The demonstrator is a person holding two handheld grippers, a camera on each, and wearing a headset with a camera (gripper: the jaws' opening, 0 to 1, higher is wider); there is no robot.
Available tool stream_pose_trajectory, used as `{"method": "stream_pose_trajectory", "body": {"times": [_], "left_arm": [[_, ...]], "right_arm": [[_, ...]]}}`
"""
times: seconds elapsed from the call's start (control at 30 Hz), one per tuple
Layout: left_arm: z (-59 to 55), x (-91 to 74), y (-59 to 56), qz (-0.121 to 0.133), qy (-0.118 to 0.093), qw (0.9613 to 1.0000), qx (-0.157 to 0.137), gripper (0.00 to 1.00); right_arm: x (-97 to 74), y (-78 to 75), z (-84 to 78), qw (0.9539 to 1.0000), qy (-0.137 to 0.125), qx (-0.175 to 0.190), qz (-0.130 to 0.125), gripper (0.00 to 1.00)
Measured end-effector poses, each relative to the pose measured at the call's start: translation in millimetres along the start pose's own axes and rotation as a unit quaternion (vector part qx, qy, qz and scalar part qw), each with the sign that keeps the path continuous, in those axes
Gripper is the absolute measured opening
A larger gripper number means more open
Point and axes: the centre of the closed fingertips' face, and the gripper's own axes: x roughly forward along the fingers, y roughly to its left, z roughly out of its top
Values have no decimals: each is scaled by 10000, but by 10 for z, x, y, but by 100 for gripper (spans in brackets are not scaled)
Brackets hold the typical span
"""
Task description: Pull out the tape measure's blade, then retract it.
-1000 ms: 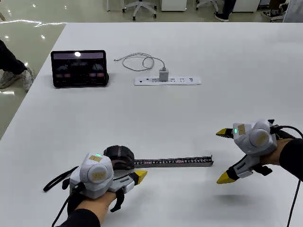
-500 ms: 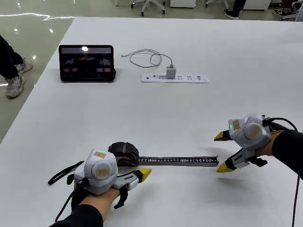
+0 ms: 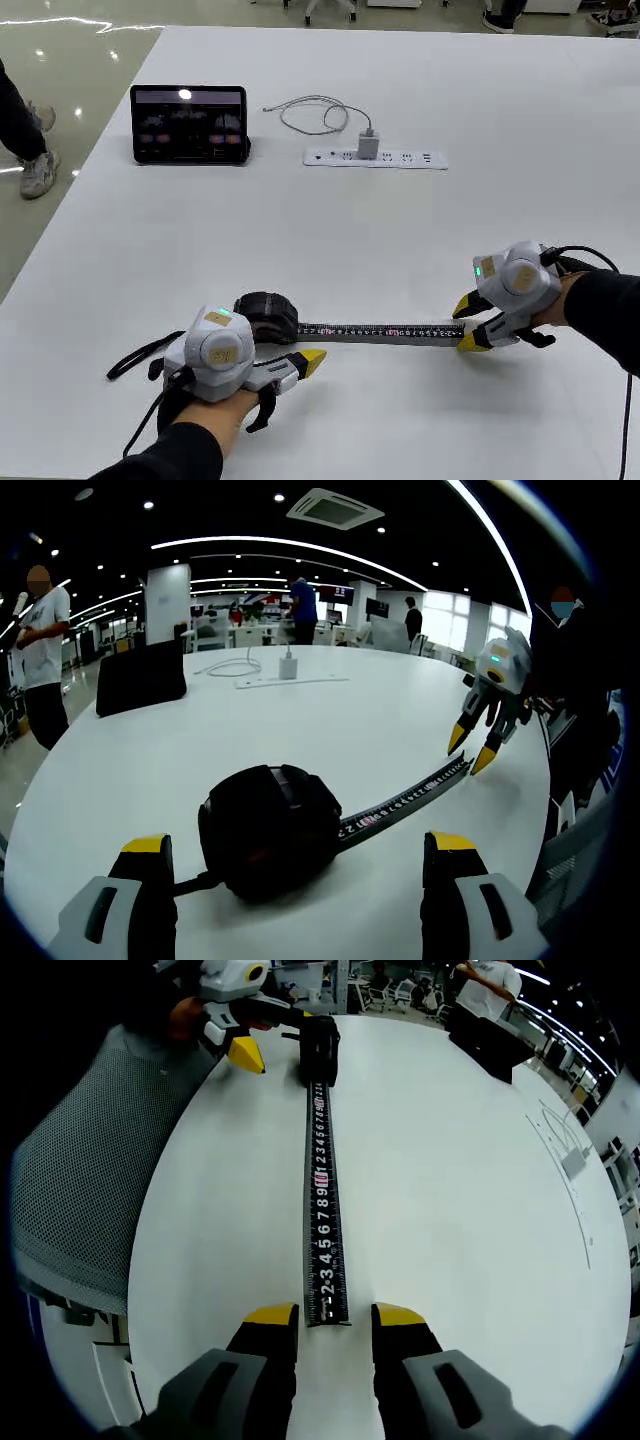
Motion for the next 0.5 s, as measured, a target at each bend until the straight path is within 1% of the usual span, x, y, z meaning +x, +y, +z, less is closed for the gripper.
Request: {"method": "stream_pose_trajectory", "body": {"times": [0.17,0.23,0.33,0.4,0.5], "left_arm": [[-3,-1,21,18,-8,10000,-63,100],[-2,-1,16,13,-11,10000,-63,100],[0,-1,13,6,-14,10000,-67,100],[-2,-2,13,6,-11,10000,-75,100],[-5,0,11,4,-10,10000,-81,100]], "right_arm": [[22,3,-43,9999,71,-47,61,22],[13,-4,-36,10000,21,-6,55,21],[14,25,-26,10000,20,17,66,13],[8,39,-16,10000,40,-15,62,12],[12,20,-29,9999,59,-61,55,12]]}}
